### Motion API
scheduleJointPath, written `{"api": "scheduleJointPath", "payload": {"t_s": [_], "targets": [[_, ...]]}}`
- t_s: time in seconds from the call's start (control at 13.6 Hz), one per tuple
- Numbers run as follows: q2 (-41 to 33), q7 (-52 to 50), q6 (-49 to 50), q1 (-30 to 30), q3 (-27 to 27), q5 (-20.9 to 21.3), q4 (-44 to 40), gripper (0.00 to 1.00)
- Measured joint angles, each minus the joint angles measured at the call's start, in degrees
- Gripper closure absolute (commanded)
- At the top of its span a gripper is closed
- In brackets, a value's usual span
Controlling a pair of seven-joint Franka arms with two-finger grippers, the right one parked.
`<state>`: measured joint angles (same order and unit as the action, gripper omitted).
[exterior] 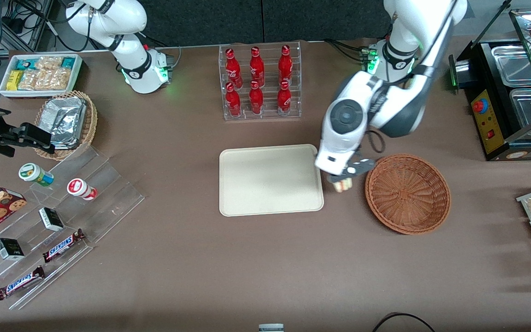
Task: Place sandwich from basket to tray
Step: 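Carry the sandwich with the left gripper over the cream tray, then lower the sandwich onto the tray with the left gripper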
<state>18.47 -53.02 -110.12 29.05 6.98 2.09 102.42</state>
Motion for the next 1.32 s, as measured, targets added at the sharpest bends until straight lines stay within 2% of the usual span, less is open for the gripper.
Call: {"api": "scheduleJointPath", "payload": {"t_s": [0.29,0.66,1.1,1.32], "targets": [[4.94,5.10,-4.10,4.57,0.03,-2.92,-4.41,1.00],[11.76,15.17,-6.15,7.61,0.06,-3.55,-10.81,1.00],[21.29,12.35,-6.20,12.97,0.04,-3.55,-18.81,1.00],[23.88,9.20,-6.17,13.56,-0.04,-1.88,-20.85,1.00]]}}
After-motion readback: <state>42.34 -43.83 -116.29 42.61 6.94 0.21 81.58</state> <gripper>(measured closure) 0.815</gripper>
